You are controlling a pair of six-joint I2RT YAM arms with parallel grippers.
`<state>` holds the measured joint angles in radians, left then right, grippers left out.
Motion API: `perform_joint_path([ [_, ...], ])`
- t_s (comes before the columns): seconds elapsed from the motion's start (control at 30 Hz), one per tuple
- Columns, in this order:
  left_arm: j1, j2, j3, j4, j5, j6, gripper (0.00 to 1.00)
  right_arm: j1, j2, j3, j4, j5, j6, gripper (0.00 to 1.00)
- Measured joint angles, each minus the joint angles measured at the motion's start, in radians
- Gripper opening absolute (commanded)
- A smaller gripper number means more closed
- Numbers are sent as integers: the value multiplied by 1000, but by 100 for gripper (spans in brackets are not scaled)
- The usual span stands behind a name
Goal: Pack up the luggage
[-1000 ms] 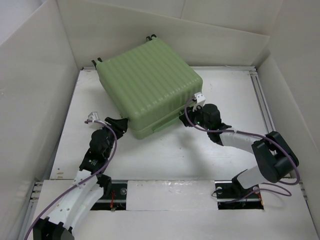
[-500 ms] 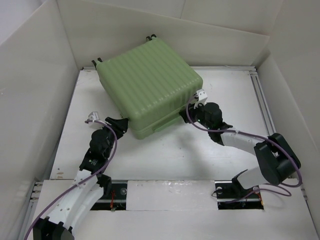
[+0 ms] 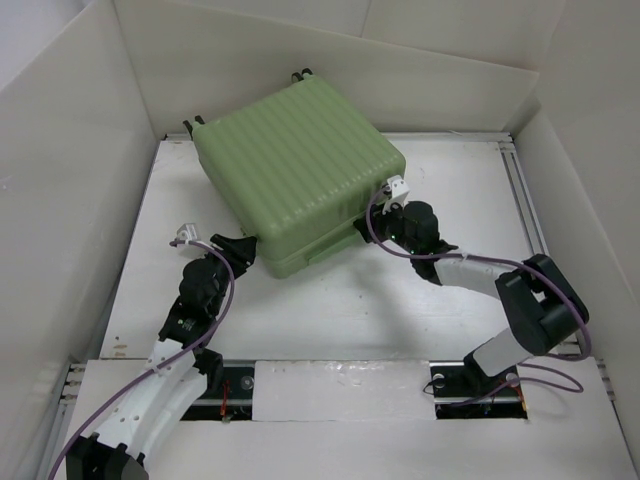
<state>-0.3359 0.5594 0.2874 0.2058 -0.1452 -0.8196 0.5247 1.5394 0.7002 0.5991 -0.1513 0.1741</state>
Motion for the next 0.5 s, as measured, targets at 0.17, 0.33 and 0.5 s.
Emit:
perform_joint_path([
  [0.17, 0, 1, 0, 0, 4, 0, 41, 1, 10, 0, 17, 7, -5, 36],
  [0.33, 0, 1, 0, 0, 7, 0, 41, 6, 42, -2, 31, 8, -3, 17],
  [0.5, 0, 2, 0, 0, 8, 0, 41, 20, 52, -10, 63, -3, 9, 25],
])
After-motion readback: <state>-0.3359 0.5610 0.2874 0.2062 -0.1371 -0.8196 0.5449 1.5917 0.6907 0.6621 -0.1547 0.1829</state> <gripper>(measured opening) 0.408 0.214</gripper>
